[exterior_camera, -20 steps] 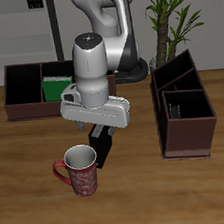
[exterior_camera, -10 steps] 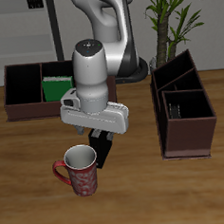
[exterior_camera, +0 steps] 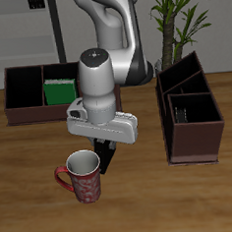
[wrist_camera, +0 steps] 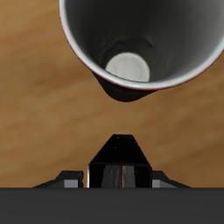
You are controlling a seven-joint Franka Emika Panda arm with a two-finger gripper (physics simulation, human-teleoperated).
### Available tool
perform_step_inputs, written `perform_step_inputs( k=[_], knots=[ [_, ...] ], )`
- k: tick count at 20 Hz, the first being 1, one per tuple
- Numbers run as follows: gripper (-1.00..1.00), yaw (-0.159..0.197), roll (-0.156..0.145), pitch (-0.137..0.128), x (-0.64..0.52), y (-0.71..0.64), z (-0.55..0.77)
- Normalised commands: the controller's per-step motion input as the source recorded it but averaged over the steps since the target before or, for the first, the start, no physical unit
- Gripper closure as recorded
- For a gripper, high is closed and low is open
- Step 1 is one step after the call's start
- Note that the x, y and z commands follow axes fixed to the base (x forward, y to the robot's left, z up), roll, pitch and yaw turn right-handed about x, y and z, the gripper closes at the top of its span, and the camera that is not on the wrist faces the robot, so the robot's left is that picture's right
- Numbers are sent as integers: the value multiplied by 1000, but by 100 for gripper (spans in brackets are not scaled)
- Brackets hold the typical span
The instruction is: Place the yellow book into the left desk caddy's right compartment and place the green book into the back desk caddy's front compartment and place the black book into the back desk caddy's back compartment
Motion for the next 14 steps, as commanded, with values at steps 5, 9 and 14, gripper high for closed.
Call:
perform_step_inputs(
  k=[5, 9, 14],
  knots=[
    [100, 14, 21, 2, -25, 49, 107],
    [100, 107, 26, -32, -100, 9, 532],
    [100, 126, 23, -41, -144, -159, 628]
  ],
)
